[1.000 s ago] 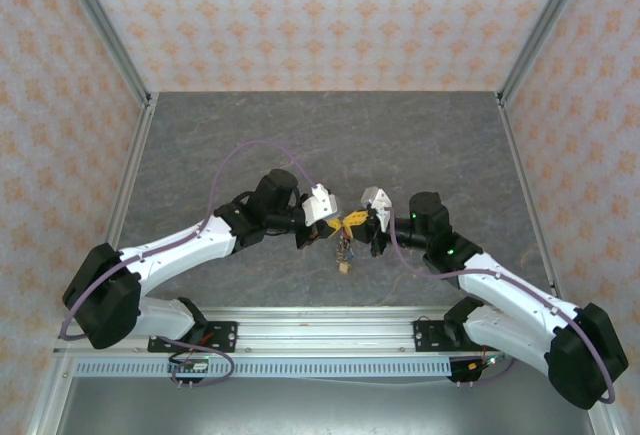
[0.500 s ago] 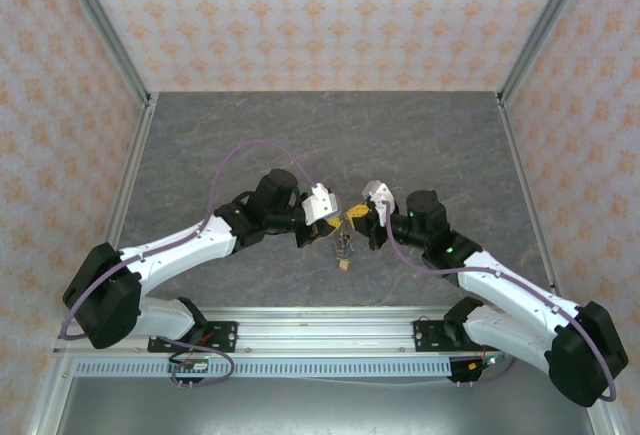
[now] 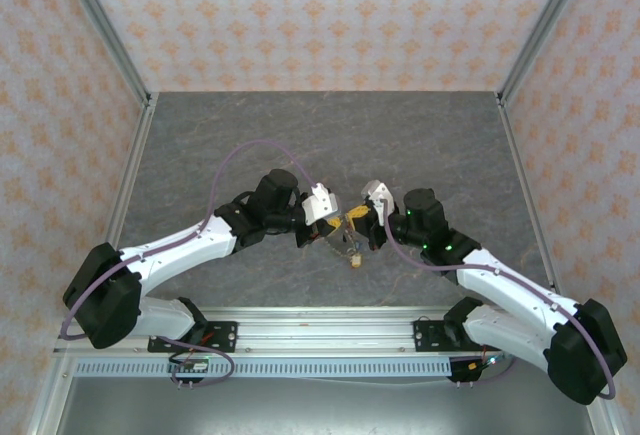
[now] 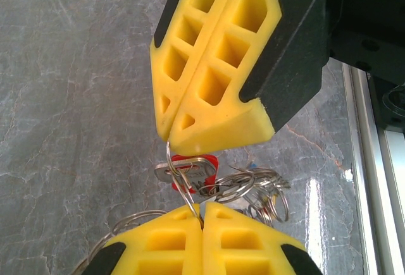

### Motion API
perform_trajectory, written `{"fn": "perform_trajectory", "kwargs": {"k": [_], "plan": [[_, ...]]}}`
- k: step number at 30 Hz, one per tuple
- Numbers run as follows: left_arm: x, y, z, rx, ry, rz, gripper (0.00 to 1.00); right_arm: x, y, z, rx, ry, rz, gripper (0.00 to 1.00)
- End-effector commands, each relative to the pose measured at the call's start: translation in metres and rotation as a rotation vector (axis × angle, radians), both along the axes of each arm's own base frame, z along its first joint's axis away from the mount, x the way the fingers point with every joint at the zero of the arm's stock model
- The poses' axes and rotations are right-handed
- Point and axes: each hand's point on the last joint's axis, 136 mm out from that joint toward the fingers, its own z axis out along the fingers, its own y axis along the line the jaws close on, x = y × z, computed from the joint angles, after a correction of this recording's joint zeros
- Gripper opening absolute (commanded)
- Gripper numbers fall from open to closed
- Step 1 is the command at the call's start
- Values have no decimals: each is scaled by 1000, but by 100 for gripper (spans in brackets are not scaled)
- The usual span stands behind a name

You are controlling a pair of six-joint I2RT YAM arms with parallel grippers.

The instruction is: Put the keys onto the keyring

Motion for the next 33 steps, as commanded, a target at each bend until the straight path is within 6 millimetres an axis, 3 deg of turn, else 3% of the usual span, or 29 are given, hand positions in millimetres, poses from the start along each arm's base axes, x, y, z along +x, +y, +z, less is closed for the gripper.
{"fn": "perform_trajectory", "kwargs": {"k": [1,11,15,22,28,33], "plan": [[-3,-13,29,-73,-75,-56,0,9,-11,3,-53,-24,-59,6],[-6,-13,27,-62,-71,-80,0,-3,-26,6,-133,-55,-52,25],[-10,-14,27,-56,-73,-108,0,-14,-25,14,-152,-85,14,26],[-20,-13,27,-41,-80,-172,0,-40,-7,30,-120,-194,241,26],[-22,-14,29,-47,-77,-185,0,-48,2,28,-121,-207,333,28],[-24,-15,29,-56,-68,-194,0,-38,6,26,-110,-228,314,28]]}}
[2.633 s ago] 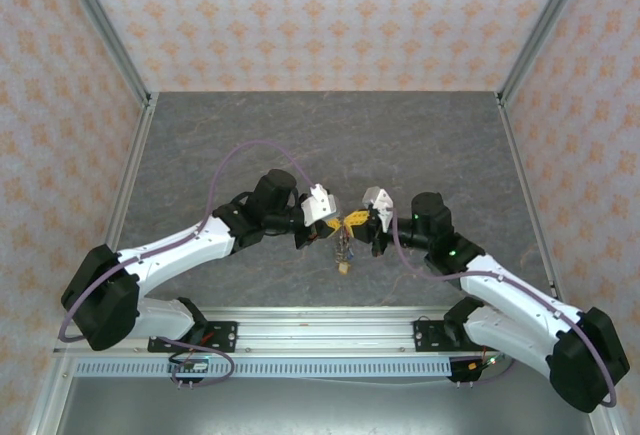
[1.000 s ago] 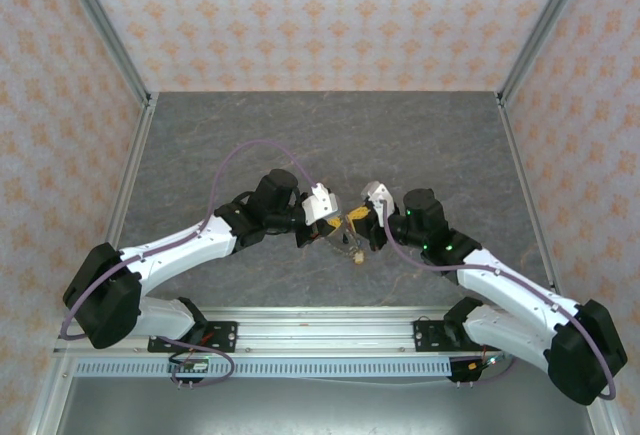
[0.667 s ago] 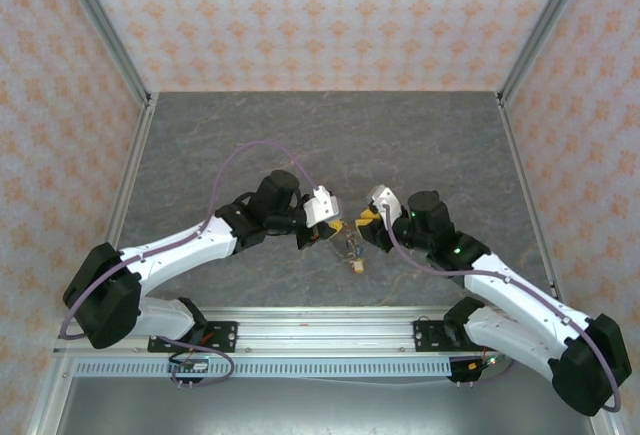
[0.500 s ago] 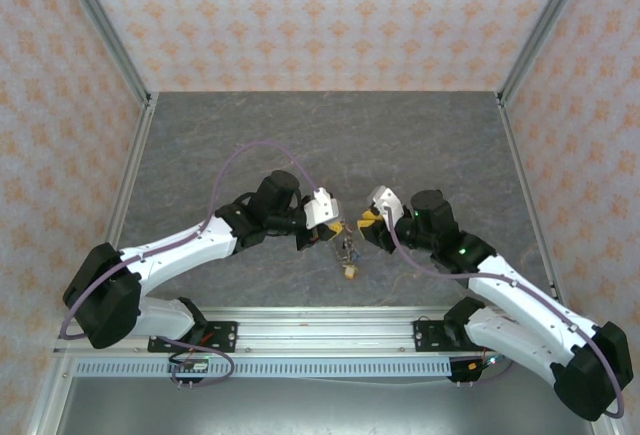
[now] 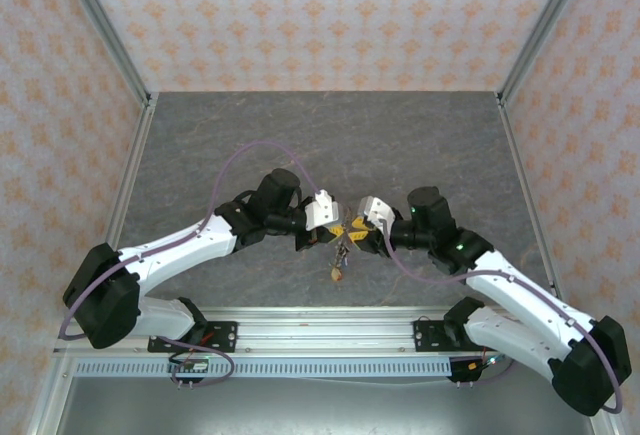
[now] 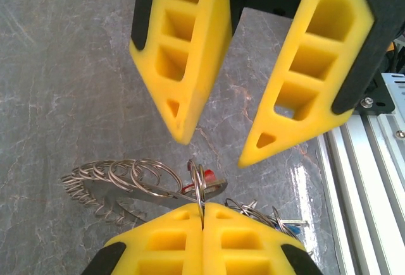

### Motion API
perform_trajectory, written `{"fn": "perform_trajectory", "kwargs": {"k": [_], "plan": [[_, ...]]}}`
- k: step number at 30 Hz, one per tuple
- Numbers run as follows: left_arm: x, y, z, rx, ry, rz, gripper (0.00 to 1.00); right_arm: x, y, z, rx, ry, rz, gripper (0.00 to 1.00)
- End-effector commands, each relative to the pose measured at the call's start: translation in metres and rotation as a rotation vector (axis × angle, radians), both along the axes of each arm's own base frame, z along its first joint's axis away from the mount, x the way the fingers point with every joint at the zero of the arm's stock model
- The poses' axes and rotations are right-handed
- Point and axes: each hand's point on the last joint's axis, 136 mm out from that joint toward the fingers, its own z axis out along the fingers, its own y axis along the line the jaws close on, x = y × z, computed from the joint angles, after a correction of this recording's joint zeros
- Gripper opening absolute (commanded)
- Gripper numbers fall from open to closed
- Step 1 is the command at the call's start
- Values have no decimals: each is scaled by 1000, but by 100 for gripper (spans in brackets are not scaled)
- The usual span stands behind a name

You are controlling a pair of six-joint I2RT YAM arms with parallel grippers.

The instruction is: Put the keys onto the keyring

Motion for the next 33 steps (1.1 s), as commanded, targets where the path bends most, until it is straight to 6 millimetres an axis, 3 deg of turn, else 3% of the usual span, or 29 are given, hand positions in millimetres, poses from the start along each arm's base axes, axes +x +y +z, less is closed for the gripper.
{"fn": "perform_trajectory", "kwargs": {"k": [1,19,24,30,33], "plan": [[-2,-9,24,-57,-45,-46,0,4,8,18,47,-75,38,28],[-2,-10,27,-67,-45,-50,0,4,9,-1,31,-16,35,12],[0,-11,29,-84,-50,-39,0,3,6,-4,6,-12,33,12],[3,-11,25,-71,-46,-21,0,2,9,2,20,14,41,1],[8,-9,20,-43,-43,5,7,2,10,9,22,27,39,0]]}}
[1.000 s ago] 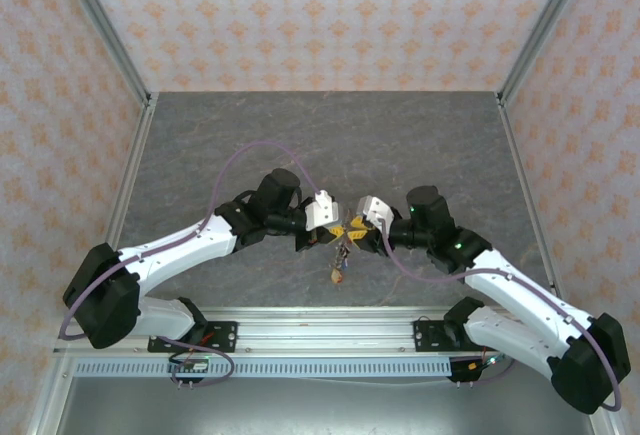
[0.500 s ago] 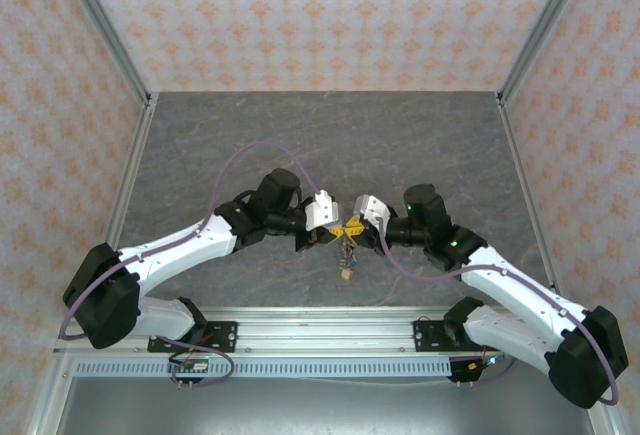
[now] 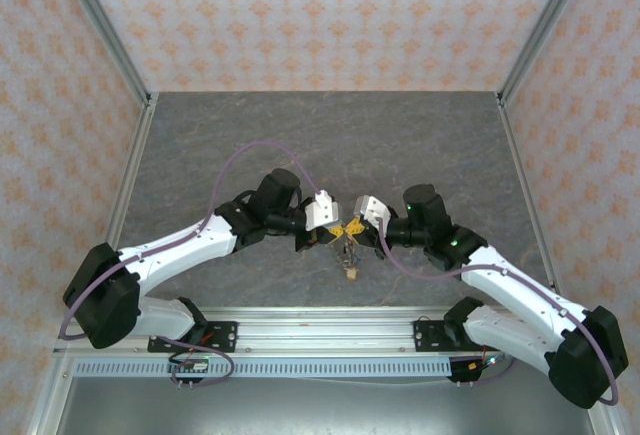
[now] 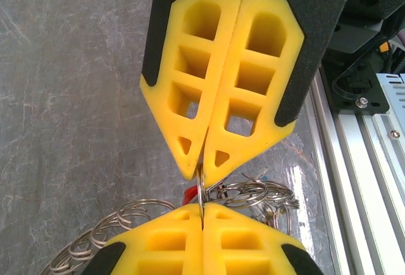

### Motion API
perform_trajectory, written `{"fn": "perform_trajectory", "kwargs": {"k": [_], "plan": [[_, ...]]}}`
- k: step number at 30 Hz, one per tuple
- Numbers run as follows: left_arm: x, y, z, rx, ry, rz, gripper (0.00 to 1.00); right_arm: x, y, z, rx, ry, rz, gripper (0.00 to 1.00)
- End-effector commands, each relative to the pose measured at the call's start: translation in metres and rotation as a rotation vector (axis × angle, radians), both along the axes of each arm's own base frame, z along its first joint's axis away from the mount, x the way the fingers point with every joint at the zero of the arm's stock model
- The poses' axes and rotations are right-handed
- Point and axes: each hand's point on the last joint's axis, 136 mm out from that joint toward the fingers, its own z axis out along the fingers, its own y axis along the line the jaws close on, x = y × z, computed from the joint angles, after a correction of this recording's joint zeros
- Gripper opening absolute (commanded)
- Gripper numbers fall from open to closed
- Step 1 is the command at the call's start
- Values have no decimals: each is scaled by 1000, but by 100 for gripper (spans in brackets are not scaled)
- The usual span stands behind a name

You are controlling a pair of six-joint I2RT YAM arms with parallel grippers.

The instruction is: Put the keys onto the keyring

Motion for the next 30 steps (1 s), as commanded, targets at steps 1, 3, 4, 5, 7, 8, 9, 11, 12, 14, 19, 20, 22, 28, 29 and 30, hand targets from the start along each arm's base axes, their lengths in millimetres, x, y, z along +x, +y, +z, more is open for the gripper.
{"fn": "perform_trajectory", "kwargs": {"k": [1,3,4,5,7,8,9,11,12,14,19,20,22,28,29,30], "plan": [[10,-8,20,-39,-54,13,7,-2,2,12,4,31,11,0],[12,-8,20,-33,-58,22,9,-2,1,14,-13,47,12,0],[14,-8,20,-31,-60,27,11,-2,0,15,-24,57,10,0],[15,-8,19,-29,-60,31,13,-3,0,15,-32,64,11,0],[16,-10,22,-37,-65,33,15,-3,-1,16,-49,80,5,0],[17,-10,23,-41,-64,35,15,-2,-2,17,-54,82,-1,0],[17,-11,24,-43,-64,35,16,-1,-2,17,-61,88,-6,0],[18,-13,25,-54,-64,33,16,-1,-2,19,-70,93,-5,0],[17,-14,26,-56,-61,32,16,0,-2,20,-73,95,-9,0],[17,-16,24,-51,-59,26,16,1,-1,22,-68,97,-9,0],[15,-16,17,-28,-41,15,13,1,4,32,-21,88,0,0],[14,-17,17,-30,-40,8,8,2,4,33,-15,88,-3,0],[14,-16,18,-38,-42,9,0,2,4,35,-5,77,-4,0],[9,-16,21,-71,-50,-3,0,4,-9,19,-36,40,-68,14],[8,-17,22,-81,-51,-4,0,3,-10,15,-45,44,-67,16],[8,-17,23,-91,-53,-5,0,1,-11,12,-52,46,-62,17]]}}
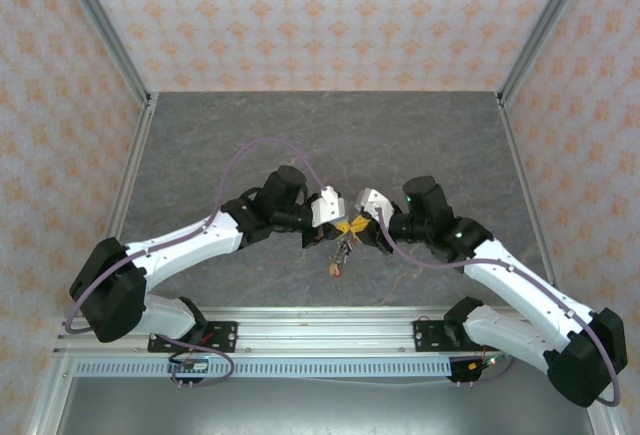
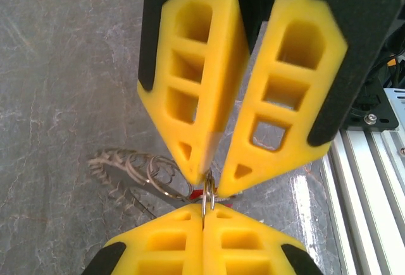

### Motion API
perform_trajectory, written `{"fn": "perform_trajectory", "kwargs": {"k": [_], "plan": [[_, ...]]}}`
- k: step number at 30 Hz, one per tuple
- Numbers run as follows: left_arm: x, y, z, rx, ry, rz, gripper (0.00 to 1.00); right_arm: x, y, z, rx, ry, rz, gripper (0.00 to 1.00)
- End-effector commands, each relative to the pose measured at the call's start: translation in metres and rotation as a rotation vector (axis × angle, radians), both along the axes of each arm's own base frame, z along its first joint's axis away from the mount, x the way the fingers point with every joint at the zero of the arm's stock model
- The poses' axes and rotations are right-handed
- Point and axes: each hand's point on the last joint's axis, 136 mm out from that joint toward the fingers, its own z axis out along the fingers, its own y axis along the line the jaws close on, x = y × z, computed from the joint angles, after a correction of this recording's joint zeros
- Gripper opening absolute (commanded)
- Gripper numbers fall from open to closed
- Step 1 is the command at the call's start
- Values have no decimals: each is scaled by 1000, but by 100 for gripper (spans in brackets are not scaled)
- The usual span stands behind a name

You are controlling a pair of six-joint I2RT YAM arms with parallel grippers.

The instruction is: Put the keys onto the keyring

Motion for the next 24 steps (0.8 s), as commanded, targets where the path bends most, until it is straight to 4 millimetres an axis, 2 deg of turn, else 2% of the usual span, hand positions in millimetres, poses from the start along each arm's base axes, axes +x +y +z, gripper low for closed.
{"fn": "perform_trajectory", "kwargs": {"k": [1,7,16,20,24], "plan": [[-2,-5,19,-77,-45,-16,0,-1,0,2,12,-42,12,19],[-6,-6,23,-107,-43,-36,0,-2,0,-2,35,-53,9,23],[-10,-7,24,-116,-38,-53,0,11,-3,4,52,-123,-46,27],[-10,-7,24,-113,-40,-54,0,9,-2,6,65,-120,-32,20],[-9,-7,26,-121,-45,-55,0,7,-4,0,52,-101,-33,17]]}}
